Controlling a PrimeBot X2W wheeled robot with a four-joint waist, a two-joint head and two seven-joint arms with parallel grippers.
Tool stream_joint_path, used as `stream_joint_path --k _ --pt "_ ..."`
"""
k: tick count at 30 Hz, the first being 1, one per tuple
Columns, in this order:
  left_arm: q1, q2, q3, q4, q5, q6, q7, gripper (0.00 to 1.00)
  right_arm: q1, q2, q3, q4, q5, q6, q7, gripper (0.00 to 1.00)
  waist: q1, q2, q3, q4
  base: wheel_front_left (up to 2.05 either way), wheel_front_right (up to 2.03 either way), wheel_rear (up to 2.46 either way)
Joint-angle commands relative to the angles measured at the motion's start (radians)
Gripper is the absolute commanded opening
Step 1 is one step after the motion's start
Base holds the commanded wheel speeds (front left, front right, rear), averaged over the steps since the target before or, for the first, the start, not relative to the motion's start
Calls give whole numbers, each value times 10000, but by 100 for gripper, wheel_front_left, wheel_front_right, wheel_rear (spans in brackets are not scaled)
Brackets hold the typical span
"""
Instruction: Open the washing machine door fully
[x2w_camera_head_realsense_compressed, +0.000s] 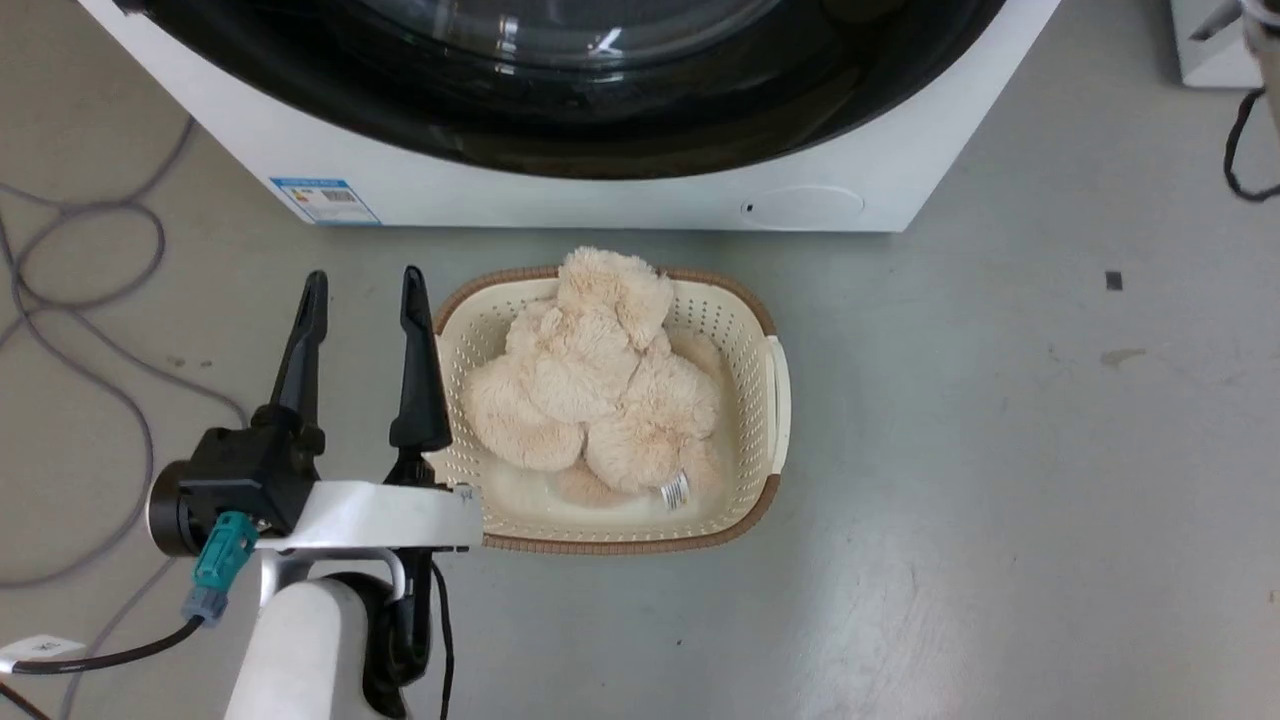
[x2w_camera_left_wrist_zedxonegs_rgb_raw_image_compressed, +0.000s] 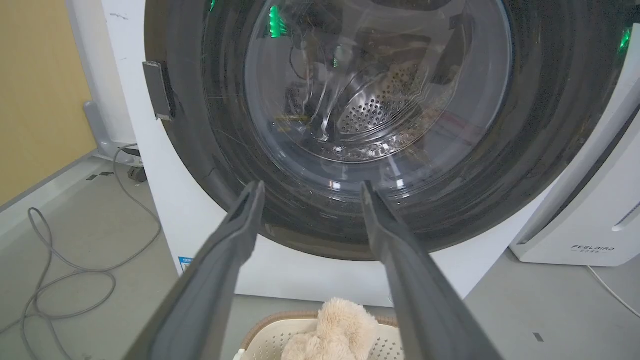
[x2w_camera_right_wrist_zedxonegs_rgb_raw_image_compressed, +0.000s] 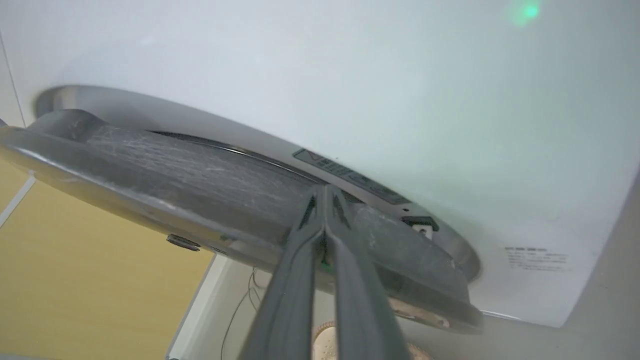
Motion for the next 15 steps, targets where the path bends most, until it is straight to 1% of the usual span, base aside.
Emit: stream_joint_path --k 1,10,15 --pt "-210 13 -15 -74 -76 64 -109 100 -502 48 175 299 258 6 202 0 -2 0 127 17 0 0 0" --pt "-481 13 -125 -119 -273 195 -296 100 -1813 120 990 1334 855 7 1581 0 -2 0 596 92 0 0 0" --pt "-613 14 -166 -87 -388 241 -401 100 -2316 102 1307 1736 1392 7 2501 0 -2 0 749 122 0 0 0"
